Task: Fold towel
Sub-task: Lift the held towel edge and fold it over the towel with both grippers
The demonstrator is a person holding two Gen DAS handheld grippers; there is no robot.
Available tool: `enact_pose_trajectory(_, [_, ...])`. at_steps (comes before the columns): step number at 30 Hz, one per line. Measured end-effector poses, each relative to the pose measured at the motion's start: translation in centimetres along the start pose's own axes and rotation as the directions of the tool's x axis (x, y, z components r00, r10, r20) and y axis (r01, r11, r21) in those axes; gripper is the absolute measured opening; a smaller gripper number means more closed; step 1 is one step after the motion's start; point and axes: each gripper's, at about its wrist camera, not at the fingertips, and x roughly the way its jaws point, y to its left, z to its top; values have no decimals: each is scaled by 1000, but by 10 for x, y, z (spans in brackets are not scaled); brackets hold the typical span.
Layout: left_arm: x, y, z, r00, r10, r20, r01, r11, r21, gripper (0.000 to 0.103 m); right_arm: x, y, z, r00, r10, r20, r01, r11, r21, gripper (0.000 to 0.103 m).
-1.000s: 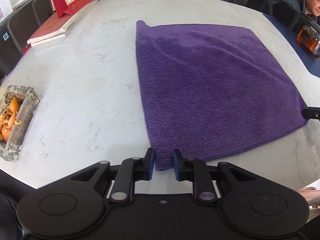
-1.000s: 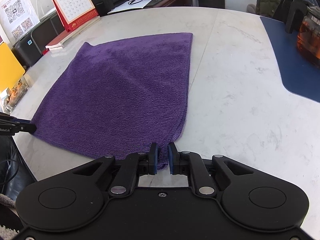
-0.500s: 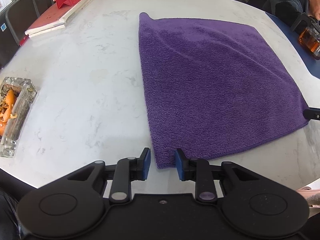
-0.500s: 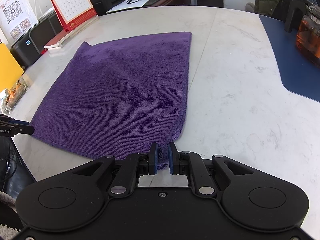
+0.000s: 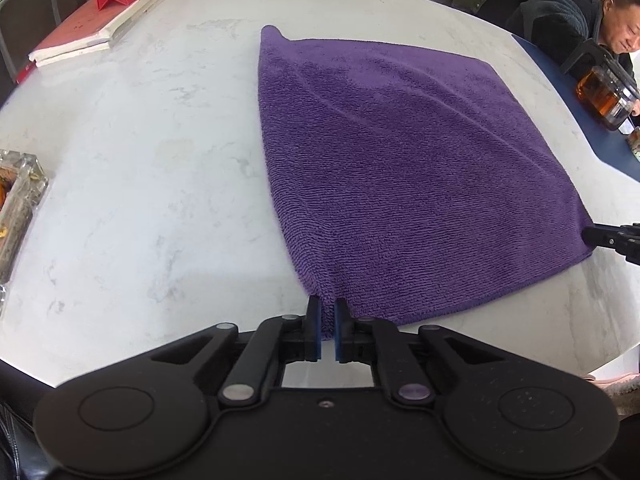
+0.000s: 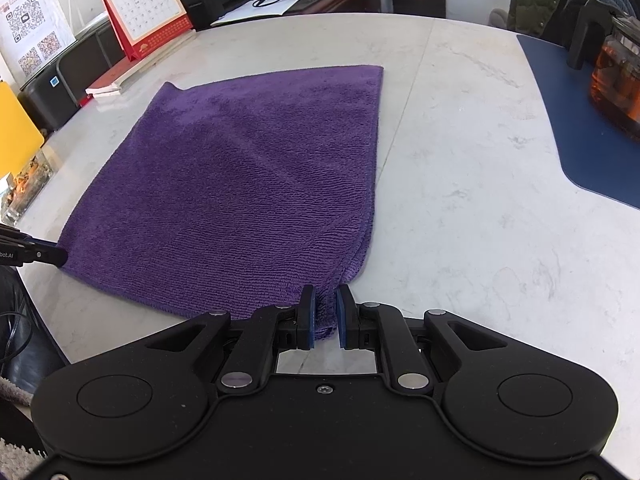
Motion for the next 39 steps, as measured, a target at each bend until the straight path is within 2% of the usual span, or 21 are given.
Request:
enact_pose_trajectory(1, [0, 1, 1, 1000, -10, 2, 10, 1000, -6, 5, -1, -1, 0, 1000, 4, 1, -4, 1000, 7, 7])
enact_pose_trajectory(11, [-2, 5, 15, 992, -121, 32, 123, 991, -48, 4, -9, -18, 4, 996, 82, 28, -85, 983, 162, 6])
enact_pose_trajectory(21, [-5, 23, 46, 960, -260, 103, 270, 956, -111, 4, -19, -28, 19, 986, 138, 94, -160, 944, 287, 6])
enact_pose_trajectory(33, [5, 52, 87, 932, -331, 148, 353, 923, -153, 4, -11, -25, 62, 986, 116, 119, -149, 934, 326, 5])
enact_pose_trajectory(39, [8, 58, 107, 927, -335, 171, 361, 920, -156, 4, -8, -27, 83, 986, 100, 132, -138, 938, 319, 5])
